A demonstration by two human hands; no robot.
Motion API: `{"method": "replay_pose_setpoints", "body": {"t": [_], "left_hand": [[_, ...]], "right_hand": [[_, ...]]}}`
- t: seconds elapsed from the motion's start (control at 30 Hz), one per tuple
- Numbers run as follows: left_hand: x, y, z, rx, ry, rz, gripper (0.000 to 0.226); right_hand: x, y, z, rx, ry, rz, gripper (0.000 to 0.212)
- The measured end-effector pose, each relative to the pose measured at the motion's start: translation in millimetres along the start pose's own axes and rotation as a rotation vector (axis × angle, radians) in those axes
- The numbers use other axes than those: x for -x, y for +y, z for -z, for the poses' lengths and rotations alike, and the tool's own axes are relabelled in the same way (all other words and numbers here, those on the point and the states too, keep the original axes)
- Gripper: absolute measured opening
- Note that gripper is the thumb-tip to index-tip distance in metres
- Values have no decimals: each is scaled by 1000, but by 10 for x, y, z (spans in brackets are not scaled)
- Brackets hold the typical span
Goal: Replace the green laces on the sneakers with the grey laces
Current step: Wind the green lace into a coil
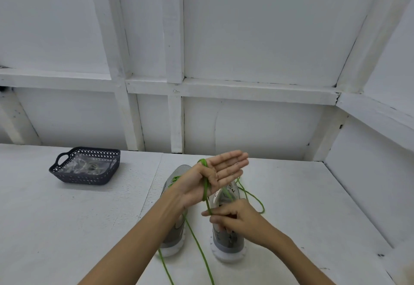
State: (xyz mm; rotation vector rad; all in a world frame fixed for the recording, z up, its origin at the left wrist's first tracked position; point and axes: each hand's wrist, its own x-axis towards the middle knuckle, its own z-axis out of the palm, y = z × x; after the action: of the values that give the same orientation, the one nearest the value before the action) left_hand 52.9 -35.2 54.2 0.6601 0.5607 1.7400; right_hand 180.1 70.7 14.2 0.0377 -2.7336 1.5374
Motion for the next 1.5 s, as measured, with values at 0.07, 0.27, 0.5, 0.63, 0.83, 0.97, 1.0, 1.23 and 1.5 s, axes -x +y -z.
{"method": "replay_pose_setpoints", "body": {"t": [0.07,0.27,0.5,0.63,0.83,0.97,1.0,1.23,1.5], "left_hand": [[-29,14,31,0,43,-38,84],[-97,24,50,15,139,-130,78],[-113,-27,14,-40,173,-121,79],[-103,-52,27,-96,188,-112,79],[-86,-62,95,-104,180,-101,78],[-80,-41,140,-65,159,-78,77],[-74,-38,149,-61,158,-73,77],[-6,-41,261,-199,169,65,67],[51,-167,321,-300,144,252,40]], "right_hand": [[43,-12,-14,112,5,24,23],[70,-174,-123,188,375,204,30],[-57,-237,-156,500,724,302,30],[-115,-288,-149,613,742,254,23],[-190,-269,-207,685,772,183,11],[-171,-216,-151,701,780,174,12],[-162,-213,-131,688,769,170,12],[-157,-310,168,618,269,135,17],[-279,-600,655,613,-461,-192,14]]}}
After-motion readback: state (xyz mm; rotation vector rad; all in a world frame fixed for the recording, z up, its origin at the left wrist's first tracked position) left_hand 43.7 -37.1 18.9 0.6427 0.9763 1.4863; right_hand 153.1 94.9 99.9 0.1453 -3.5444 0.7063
